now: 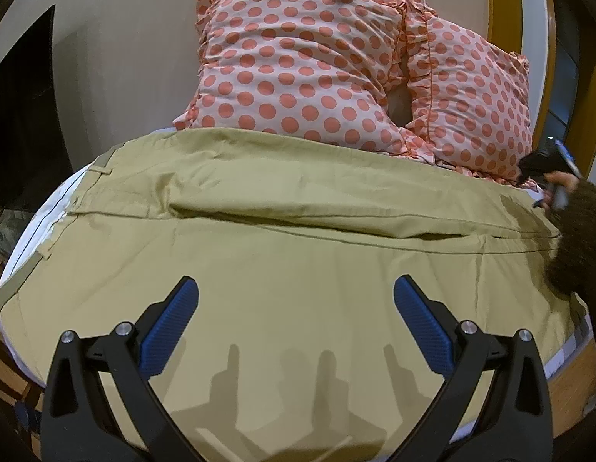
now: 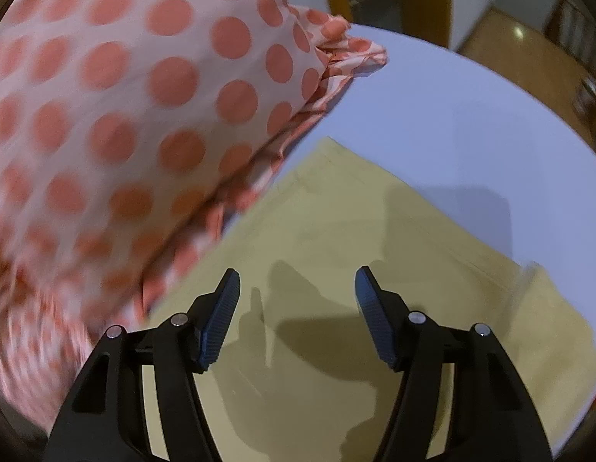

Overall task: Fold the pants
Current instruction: 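Reach the right tool to the trouser hem and close on it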

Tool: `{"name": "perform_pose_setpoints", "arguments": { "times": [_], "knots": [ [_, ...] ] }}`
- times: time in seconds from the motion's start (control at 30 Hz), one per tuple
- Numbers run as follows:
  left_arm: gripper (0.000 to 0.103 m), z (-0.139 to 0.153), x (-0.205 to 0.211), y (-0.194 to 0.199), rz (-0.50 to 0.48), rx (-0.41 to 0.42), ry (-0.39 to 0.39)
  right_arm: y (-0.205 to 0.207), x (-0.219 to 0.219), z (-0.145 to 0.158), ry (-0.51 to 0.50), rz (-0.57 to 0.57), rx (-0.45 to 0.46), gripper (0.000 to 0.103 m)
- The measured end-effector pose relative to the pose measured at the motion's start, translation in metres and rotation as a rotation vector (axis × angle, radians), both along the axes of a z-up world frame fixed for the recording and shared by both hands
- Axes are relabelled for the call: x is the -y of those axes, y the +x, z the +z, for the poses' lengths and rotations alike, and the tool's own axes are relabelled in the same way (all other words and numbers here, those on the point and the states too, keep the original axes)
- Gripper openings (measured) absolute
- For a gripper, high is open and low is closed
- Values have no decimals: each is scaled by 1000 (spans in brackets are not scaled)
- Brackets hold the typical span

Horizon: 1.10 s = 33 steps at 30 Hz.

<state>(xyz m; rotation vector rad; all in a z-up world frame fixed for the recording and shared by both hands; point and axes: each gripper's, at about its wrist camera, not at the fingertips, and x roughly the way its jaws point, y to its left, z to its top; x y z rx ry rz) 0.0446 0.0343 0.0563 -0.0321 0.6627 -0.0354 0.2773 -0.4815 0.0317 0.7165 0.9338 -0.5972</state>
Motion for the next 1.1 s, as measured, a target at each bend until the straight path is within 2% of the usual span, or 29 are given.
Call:
{"name": "perform_pose_setpoints", "arguments": {
  "times": [0.17,0.27,0.3,0.33,0.4,0.43,0.47,0.57,0.63,0.67,0.7,0.73,0.83,0.9,0.93,1.0,1.1],
  "knots": [
    [101,-5,5,11,-18,-6,13,47,1,-11,-83,-80,-28,67],
    [101,-11,7,17,-25,-19,15,62,-13,-17,-240,-19,-119,64],
    [101,-12,7,19,-24,-22,13,62,-21,-20,-304,19,-112,62],
    [101,-13,5,19,-23,-22,10,57,-24,-22,-320,39,-79,58],
    [101,-15,3,19,-15,-25,3,46,-22,-25,-330,51,-30,46],
    [101,-15,2,19,-12,-26,0,42,-20,-26,-333,48,-12,34],
    [101,-16,2,19,-10,-26,-3,40,-13,-25,-322,44,8,20],
    [101,-13,-3,15,0,-15,-9,27,15,-30,-174,32,123,5],
    [101,-8,-9,10,4,3,-29,6,32,-29,-39,24,261,4],
    [101,-5,-14,7,6,13,-45,-5,39,-25,-21,34,300,4],
    [101,-1,-21,3,7,30,-75,-28,41,-16,6,63,387,4],
    [101,1,-27,0,6,42,-104,-39,42,-6,21,80,434,4],
    [101,9,-48,-1,-12,59,-188,-125,34,12,105,142,614,4],
    [101,17,-62,0,-16,79,-230,-194,27,10,151,161,677,4],
    [101,22,-68,0,-19,96,-243,-221,20,9,166,160,675,4],
    [101,32,-77,2,-18,133,-255,-261,17,-16,205,132,618,4],
    [101,46,-86,14,-9,164,-239,-269,14,-42,297,127,502,4]
  ]
}}
